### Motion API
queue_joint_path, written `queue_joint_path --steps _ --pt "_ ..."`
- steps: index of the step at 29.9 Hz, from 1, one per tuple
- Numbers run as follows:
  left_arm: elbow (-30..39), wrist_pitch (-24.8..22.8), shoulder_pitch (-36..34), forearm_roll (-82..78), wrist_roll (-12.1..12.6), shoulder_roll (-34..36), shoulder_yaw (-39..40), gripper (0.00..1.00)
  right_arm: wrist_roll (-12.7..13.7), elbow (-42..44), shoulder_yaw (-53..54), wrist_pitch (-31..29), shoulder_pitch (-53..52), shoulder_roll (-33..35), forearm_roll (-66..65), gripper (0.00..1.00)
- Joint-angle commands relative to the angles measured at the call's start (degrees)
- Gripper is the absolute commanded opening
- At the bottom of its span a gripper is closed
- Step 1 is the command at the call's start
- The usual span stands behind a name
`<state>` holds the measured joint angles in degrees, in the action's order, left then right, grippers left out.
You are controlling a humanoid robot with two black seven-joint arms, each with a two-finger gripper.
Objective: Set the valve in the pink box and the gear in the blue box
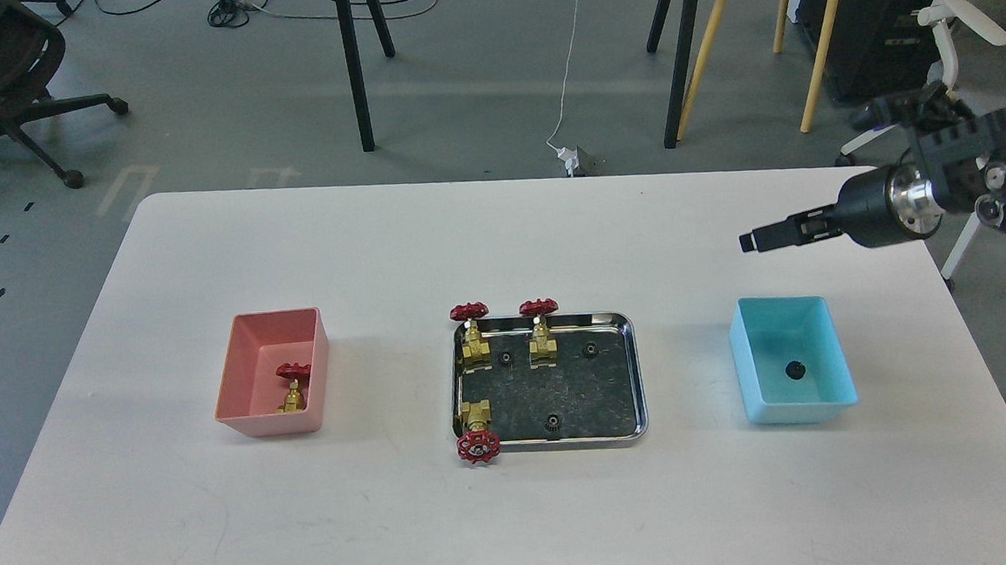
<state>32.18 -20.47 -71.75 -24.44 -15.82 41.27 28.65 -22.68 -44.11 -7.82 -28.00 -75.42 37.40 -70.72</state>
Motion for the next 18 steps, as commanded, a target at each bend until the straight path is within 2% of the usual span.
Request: queue_joint_path --steps 1,5,10,12,16,18 --pt "-0.19 -0.01 0.03 -0.09 0.61 -1.54 -0.17 0.99 0.62 11.73 7.28 0.00 -0.60 -4.34 9.17 0.91" --pt "-0.19 -0.09 0.03 -4.81 1.14 -3.03 -0.09 0.99 1.15 27.98 14.75 0.00 -0.34 -10.66 21.28 0.91" --pt "-0.19 -0.27 0.03 -8.00 1.14 -4.61 -0.08 0.99 3.25 44.00 16.70 0.00 0.54 -19.10 39.73 0.91" --pt "-0.19 -0.27 0.03 -8.17 1.23 -5.23 -0.08 0.99 4.83 46.73 16.70 0.00 1.42 -21.30 48.08 0.91" --pt "-0.28 -0.10 -1.46 -9.05 1.75 -6.28 -0.08 0.99 8.79 46.84 16.79 0.05 2.56 -23.33 63.56 0.91" --pt "-0.45 -0.01 -1.99 -9.05 2.02 -6.81 -0.08 0.99 9.85 46.66 16.88 3.90 2.91 -24.74 69.63 0.93"
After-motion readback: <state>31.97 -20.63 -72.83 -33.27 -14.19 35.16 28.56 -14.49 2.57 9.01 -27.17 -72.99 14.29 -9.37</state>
